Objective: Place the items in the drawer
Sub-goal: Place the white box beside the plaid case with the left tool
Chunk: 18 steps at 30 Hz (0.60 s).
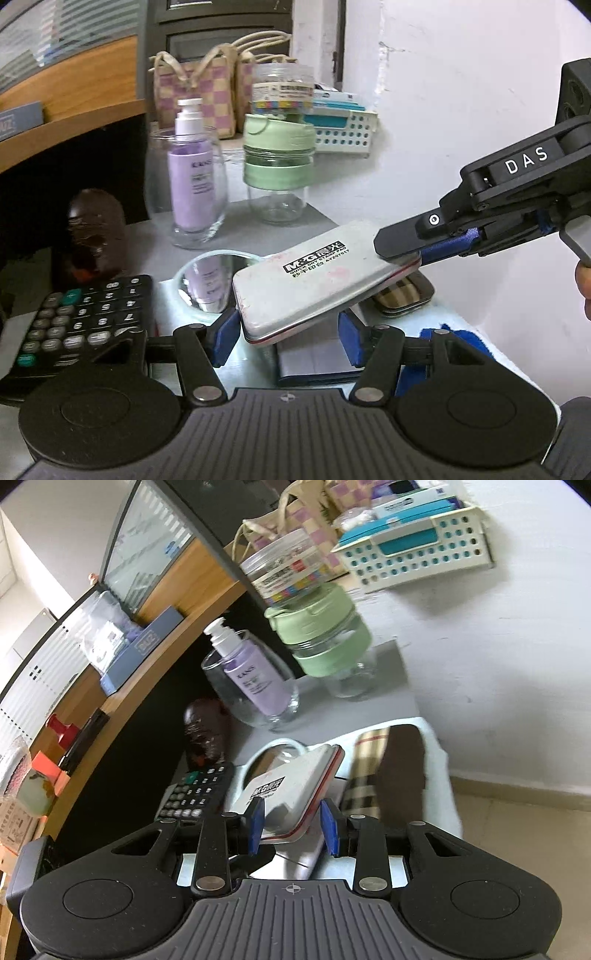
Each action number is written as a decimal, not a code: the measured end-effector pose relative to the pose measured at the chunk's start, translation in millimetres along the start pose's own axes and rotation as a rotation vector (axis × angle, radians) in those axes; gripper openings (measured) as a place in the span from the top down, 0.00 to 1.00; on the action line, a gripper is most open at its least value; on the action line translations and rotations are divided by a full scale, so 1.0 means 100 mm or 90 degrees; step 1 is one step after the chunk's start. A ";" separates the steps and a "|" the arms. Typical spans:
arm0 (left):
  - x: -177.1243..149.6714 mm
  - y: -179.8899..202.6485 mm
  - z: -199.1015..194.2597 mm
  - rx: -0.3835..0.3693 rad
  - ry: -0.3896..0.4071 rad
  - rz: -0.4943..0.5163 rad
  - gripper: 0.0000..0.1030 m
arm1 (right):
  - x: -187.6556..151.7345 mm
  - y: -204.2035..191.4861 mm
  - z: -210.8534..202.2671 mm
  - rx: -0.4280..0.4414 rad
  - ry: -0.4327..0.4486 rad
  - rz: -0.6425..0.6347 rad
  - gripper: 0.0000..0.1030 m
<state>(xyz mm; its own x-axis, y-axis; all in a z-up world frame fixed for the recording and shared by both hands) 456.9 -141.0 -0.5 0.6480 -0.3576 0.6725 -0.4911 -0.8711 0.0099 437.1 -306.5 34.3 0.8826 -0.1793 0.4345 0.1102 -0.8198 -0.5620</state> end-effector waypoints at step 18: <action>-0.15 -0.34 -0.44 0.016 0.032 -0.105 0.26 | -0.11 0.04 -0.07 -0.039 0.047 -0.006 0.37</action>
<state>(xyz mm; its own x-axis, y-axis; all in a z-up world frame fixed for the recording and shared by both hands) 438.0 -91.4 21.7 0.6886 -0.1920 0.6992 -0.3655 -0.9248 0.1060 424.6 -311.9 32.2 0.8456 -0.2091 0.4912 0.0880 -0.8529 -0.5146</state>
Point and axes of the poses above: each gripper's, at about its wrist camera, not at the fingertips, and z roughly the way its jaws point, y to its right, x to its top, the point moved 6 cm from there along z, roughly the way its jaws point, and after that the axes turned 14 degrees about -y, right-handed, at the moved point
